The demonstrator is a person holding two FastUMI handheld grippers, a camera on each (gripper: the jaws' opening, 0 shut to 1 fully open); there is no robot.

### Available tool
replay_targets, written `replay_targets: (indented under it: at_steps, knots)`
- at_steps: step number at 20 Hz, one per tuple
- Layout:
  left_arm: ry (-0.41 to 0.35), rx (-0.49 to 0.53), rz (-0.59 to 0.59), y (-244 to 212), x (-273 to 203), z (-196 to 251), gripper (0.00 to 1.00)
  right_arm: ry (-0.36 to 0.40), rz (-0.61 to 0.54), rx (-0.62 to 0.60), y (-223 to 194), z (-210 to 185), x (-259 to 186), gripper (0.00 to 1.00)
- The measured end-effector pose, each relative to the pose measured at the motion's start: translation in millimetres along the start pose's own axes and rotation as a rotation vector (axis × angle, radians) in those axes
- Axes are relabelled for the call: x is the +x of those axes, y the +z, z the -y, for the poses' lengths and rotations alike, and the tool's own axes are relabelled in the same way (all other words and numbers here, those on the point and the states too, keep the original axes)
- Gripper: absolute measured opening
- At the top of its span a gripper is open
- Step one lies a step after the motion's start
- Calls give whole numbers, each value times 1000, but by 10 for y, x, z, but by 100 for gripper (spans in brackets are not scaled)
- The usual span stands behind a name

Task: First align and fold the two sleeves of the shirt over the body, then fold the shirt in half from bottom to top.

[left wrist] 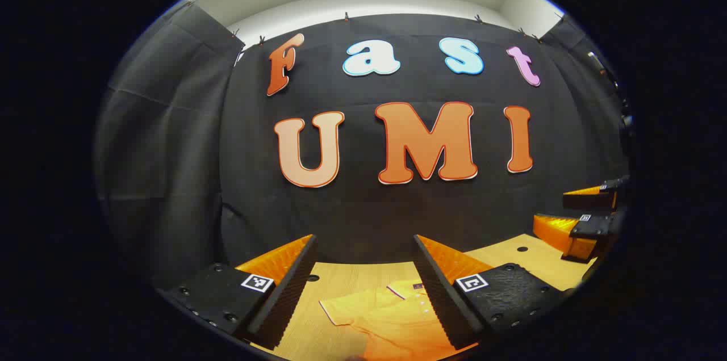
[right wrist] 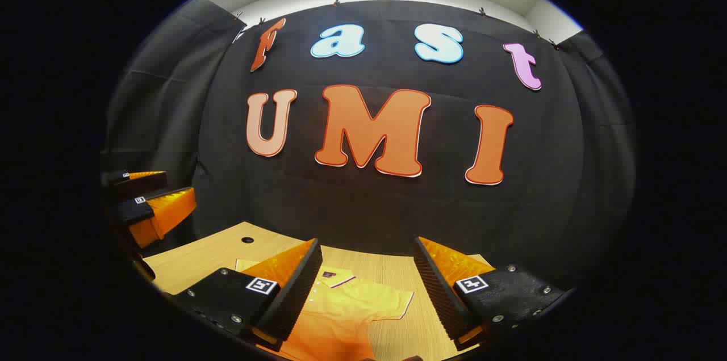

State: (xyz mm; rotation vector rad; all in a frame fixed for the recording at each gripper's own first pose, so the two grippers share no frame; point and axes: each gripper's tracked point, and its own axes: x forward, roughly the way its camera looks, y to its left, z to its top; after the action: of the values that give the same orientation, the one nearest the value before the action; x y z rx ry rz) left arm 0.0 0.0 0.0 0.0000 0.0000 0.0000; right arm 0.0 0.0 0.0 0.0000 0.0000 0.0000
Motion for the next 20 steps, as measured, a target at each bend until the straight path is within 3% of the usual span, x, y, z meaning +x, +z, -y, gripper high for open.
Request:
replay_targets:
  at_steps: [4,9,15,20]
  knots:
    - [-11,16,-34,-84,32,-25,100,33,35,-34,92,-20,74,98]
    - [-130,109,-19,49,-22,175,100,98,-1,-52,-73,-60,35,98]
    - [-58,31,-54,-129,-10,234,99,46,-71,13,-299,83,54,98]
    - [-31,71,-34,-22,-63,130,99,-12,-154,25,-612,320,258,99]
